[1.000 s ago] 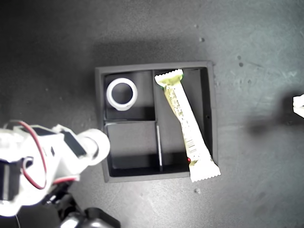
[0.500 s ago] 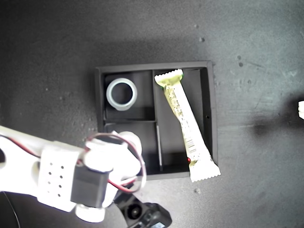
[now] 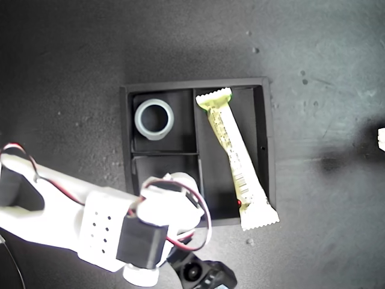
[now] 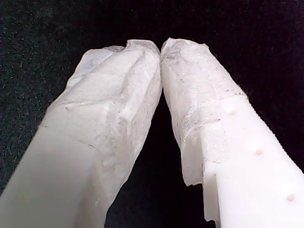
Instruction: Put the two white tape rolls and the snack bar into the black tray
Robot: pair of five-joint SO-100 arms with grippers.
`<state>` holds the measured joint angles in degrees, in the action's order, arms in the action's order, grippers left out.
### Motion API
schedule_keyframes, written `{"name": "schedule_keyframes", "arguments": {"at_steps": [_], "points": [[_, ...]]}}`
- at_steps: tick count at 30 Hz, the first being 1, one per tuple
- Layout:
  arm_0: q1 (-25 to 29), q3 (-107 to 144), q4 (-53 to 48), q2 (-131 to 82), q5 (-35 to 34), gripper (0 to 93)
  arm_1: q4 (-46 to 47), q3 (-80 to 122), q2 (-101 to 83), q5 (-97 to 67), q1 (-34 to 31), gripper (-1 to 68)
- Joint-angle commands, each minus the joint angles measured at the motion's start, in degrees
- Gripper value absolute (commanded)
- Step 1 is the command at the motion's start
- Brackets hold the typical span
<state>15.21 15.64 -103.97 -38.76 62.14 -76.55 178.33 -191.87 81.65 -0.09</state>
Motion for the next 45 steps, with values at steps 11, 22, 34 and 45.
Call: {"name": "schedule_keyframes", "arguments": {"at_steps": [11,22,34,45], "points": [[1.0,16.5,-1.1,-19.2,1.2,24.3,-0.3,0.7,-0.1,0.4,0.1,0.1],[-0.8,37.8,-1.1,-54.7,-1.8,24.3,-0.3,0.7,-0.1,0.4,0.1,0.1],[-10.5,93.4,12.7,-103.7,2.2,3.4,-0.3,0.7,-0.2,0.4,1.7,0.1],[-12.6,138.2,24.4,-143.0,9.1,0.0,-0.3,0.7,-0.2,0.4,2.5,0.1]]}}
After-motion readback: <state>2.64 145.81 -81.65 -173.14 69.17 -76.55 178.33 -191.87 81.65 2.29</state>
